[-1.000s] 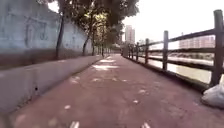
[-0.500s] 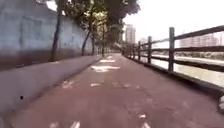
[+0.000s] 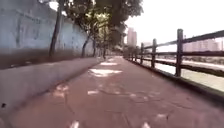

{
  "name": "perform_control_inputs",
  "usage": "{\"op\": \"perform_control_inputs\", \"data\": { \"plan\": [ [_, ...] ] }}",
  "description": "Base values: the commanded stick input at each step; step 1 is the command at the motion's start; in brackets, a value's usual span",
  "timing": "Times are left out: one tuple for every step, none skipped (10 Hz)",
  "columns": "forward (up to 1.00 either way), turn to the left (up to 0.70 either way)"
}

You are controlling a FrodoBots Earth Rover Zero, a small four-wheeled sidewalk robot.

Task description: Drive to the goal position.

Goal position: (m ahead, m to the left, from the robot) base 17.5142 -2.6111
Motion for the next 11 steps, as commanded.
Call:
{"op": "perform_control_inputs", "data": {
  "plan": [
    [0.7,0.0],
    [0.7,0.0],
    [0.7,0.0],
    [0.7,-0.07],
    [0.7,-0.29],
    [0.7,-0.32],
    [0.7,-0.26],
    [0.7,-0.02],
    [0.7,0.0],
    [0.7,0.0],
    [0.7,0.0]
  ]
}}
